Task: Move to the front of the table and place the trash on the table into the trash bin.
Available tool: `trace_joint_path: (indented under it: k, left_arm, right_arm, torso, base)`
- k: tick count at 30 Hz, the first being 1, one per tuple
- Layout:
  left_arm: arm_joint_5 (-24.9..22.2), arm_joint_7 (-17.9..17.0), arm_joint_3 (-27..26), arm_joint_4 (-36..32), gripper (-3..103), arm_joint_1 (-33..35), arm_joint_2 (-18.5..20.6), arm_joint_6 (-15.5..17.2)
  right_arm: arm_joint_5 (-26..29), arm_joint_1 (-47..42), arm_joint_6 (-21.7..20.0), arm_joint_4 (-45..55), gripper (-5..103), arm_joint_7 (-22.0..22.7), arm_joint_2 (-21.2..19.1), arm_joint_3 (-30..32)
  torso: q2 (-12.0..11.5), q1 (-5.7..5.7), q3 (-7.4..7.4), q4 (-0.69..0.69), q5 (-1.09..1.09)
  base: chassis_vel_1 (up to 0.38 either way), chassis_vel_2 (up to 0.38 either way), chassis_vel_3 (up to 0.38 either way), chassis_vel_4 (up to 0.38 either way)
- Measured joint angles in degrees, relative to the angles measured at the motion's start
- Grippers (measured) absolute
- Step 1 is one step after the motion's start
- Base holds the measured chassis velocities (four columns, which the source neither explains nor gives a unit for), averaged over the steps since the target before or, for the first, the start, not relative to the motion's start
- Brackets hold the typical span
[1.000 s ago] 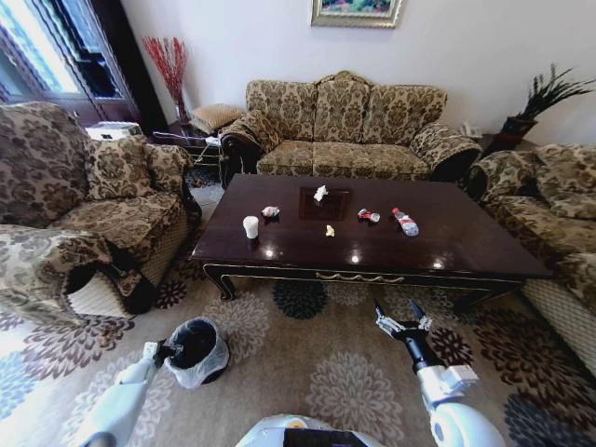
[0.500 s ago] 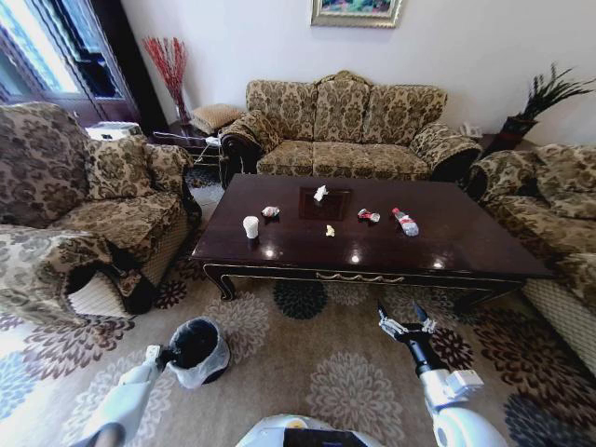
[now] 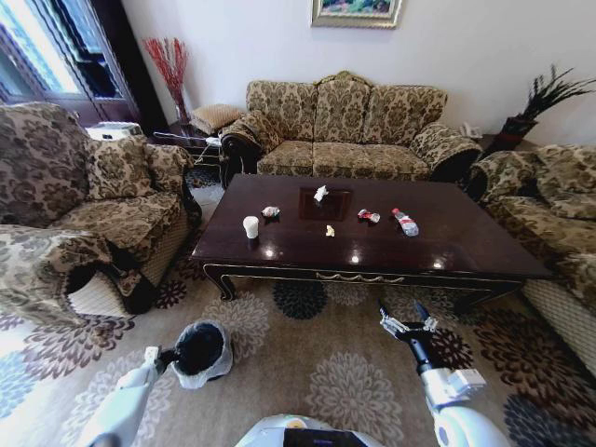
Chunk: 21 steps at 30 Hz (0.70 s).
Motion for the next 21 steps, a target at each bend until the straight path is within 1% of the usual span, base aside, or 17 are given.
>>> trace_joint_path:
  k: [1, 2, 3, 4, 5, 6, 7, 9, 11, 12, 13, 14, 15, 16, 17, 20, 21]
  left_arm:
    - [-3.1, -1.2, -1.1, -3.8, 0, 3.4, 0.7, 0.5]
    - [-5.2, -2.4, -2.1, -6.7, 0, 5.8, 0.9, 1.1]
    - [-5.2, -2.4, -2.1, -6.7, 0, 5.8, 0.9, 1.1]
    - [-7.2, -3.5, -3.6, -10.2, 0, 8.6, 0.9, 1.9]
    - [-9.4, -4.7, -6.5, -15.4, 0, 12.2, 0.5, 2.5]
    - [-10.9, -6.0, -9.0, -19.8, 0, 15.0, -0.1, 2.6]
    - [-11.7, -7.0, -10.8, -22.9, 0, 16.9, -0.7, 2.8]
    - [-12.4, -7.7, -12.5, -25.8, 0, 18.5, -1.5, 2.9]
    - [-13.6, -9.2, -17.5, -34.1, 0, 23.3, -4.5, 3.1]
    - [-13.6, -9.2, -17.5, -34.1, 0, 23.3, -4.5, 3.1]
    - [-14.4, -9.5, -19.6, -37.7, 0, 25.7, -5.7, 3.2]
    - [-15.5, -9.7, -22.7, -42.7, 0, 28.9, -7.6, 3.2]
    - [-15.5, -9.7, -22.7, -42.7, 0, 28.9, -7.6, 3.2]
    - [-16.4, -9.8, -25.7, -47.6, 0, 31.9, -9.6, 3.2]
    - [-18.4, -10.4, -29.5, -56.9, 0, 35.6, -11.9, 3.7]
    - [-20.3, -11.2, -31.1, -65.5, 0, 37.8, -12.0, 5.0]
    - [-20.3, -11.2, -31.1, -65.5, 0, 37.8, -12.0, 5.0]
  right_arm:
    - [0.3, 0.2, 0.0, 0.0, 100, 0.0, -0.1, 0.0]
    - [0.5, 0.4, -0.1, 0.0, 100, 0.0, -0.1, -0.1]
    - [0.5, 0.4, -0.1, 0.0, 100, 0.0, -0.1, -0.1]
    - [0.7, 0.5, 0.0, 0.0, 100, 0.0, -0.2, -0.1]
    - [1.0, 0.7, 0.0, -0.4, 100, -0.2, -0.2, -0.2]
    - [1.2, 1.0, 0.1, -0.7, 100, -0.4, -0.2, -0.2]
    - [1.3, 1.1, 0.2, -0.8, 100, -0.5, -0.2, -0.3]
    - [1.4, 1.2, 0.2, -1.0, 100, -0.5, -0.1, -0.4]
    - [1.5, 1.8, 0.5, -1.6, 100, -0.6, 0.3, -0.6]
    - [1.5, 1.8, 0.5, -1.6, 100, -0.6, 0.3, -0.6]
    - [1.5, 2.2, 0.7, -1.9, 100, -0.7, 0.4, -0.7]
    - [1.4, 2.9, 0.8, -2.3, 100, -0.8, 0.6, -1.1]
    - [1.4, 2.9, 0.8, -2.3, 100, -0.8, 0.6, -1.1]
    - [1.3, 3.2, 1.0, -2.5, 100, -0.9, 0.8, -1.5]
    - [1.3, 2.9, 1.7, -2.5, 100, -1.0, 1.1, -1.8]
    - [1.3, 2.3, 3.7, -2.5, 100, -1.0, 1.9, -1.1]
    - [1.3, 2.3, 3.7, -2.5, 100, -1.0, 1.9, -1.1]
  torso:
    - [0.0, 0.00, 0.00, 0.02, 0.11]
    - [0.0, 0.00, 0.00, 0.05, 0.05]
    - [0.0, 0.00, 0.00, 0.05, 0.05]
    - [0.0, -0.01, -0.01, 0.04, -0.03]
    - [0.0, -0.01, 0.00, 0.07, -0.02]
    - [0.0, -0.01, -0.01, 0.03, 0.07]
    - [0.0, -0.01, -0.01, 0.04, 0.12]
    - [0.0, -0.01, -0.01, 0.02, 0.13]
    - [0.0, -0.01, -0.02, -0.04, 0.03]
    - [0.0, -0.01, -0.02, -0.04, 0.03]
    - [0.0, -0.01, -0.01, -0.02, 0.02]
    - [0.0, -0.01, -0.01, 0.03, 0.09]
    - [0.0, -0.01, -0.01, 0.03, 0.09]
    - [0.0, -0.01, -0.01, 0.09, 0.09]
    - [0.0, -0.01, -0.02, 0.09, 0.07]
    - [0.0, -0.01, -0.02, -0.01, 0.08]
    - [0.0, -0.01, -0.02, -0.01, 0.08]
  base:
    - [0.000, 0.000, 0.000, 0.000]
    - [0.000, 0.000, 0.000, 0.000]
    - [0.000, 0.000, 0.000, 0.000]
    - [0.000, 0.000, 0.000, 0.000]
    - [0.000, 0.000, 0.000, 0.000]
    - [0.000, 0.000, 0.000, 0.000]
    - [0.000, 0.000, 0.000, 0.000]
    - [0.000, 0.000, 0.000, 0.000]
    - [0.000, 0.000, 0.000, 0.000]
    - [0.000, 0.000, 0.000, 0.000]
    - [0.000, 0.000, 0.000, 0.000]
    - [0.000, 0.000, 0.000, 0.000]
    - [0.000, 0.000, 0.000, 0.000]
    - [0.000, 0.000, 0.000, 0.000]
    - [0.000, 0.000, 0.000, 0.000]
    - [0.000, 0.000, 0.000, 0.000]
    - [0.000, 0.000, 0.000, 0.000]
